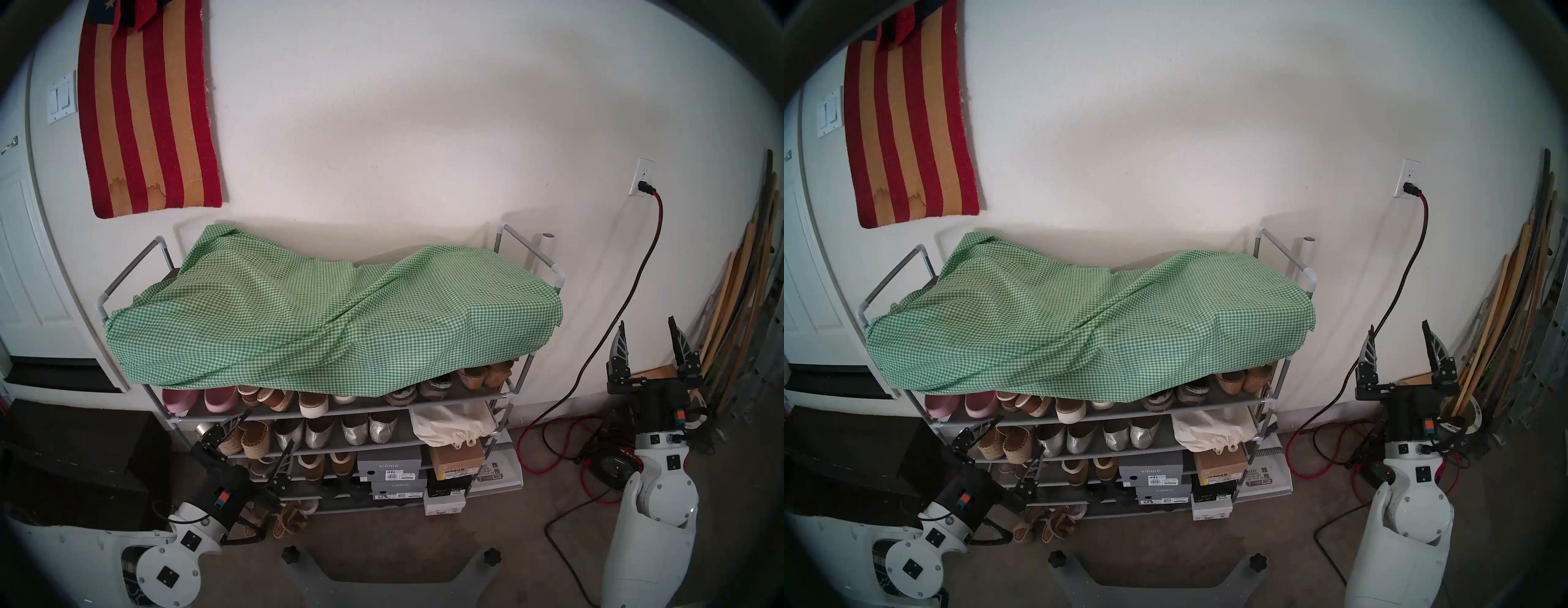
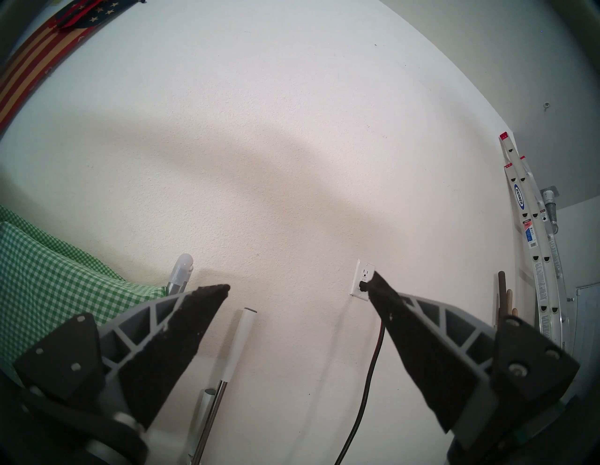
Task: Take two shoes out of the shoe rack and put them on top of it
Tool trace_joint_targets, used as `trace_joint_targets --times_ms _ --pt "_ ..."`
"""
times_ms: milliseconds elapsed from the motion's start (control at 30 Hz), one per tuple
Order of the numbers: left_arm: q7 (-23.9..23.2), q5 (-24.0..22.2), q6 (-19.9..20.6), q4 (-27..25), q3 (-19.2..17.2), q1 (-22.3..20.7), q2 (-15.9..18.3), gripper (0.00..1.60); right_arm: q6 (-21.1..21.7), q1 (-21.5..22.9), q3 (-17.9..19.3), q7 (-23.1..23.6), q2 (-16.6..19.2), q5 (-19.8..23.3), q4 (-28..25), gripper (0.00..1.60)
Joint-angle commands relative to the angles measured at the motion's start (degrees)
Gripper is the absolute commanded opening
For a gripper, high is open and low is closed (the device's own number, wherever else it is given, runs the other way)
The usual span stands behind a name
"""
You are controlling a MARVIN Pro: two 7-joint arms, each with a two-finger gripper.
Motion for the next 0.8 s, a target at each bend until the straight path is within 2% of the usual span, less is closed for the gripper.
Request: trace_joint_targets --times_ms 0,500,633,767 --pt "-3.24 2.82 -1.89 1.24 0.34 -2.31 -3.11 1.6 0.0 -0.07 -0.09 -0.04 0.1 0.0 0.0 1.6" --pt "-12.02 6.57 1.97 3.55 2.39 -8.75 -10.91 1.6 0.0 -0.06 -0.09 -0.03 0.1 0.0 0.0 1.6" --pt "-13.37 9.7 5.27 4.09 3.51 -10.39 -13.29 1.6 0.0 -0.06 -0.09 -0.03 0.1 0.0 0.0 1.6" --pt "-14.77 11.66 6.89 3.88 4.56 -11.66 -15.08 1.6 0.0 -0.06 -0.09 -0.03 0.1 0.0 0.01 1.6"
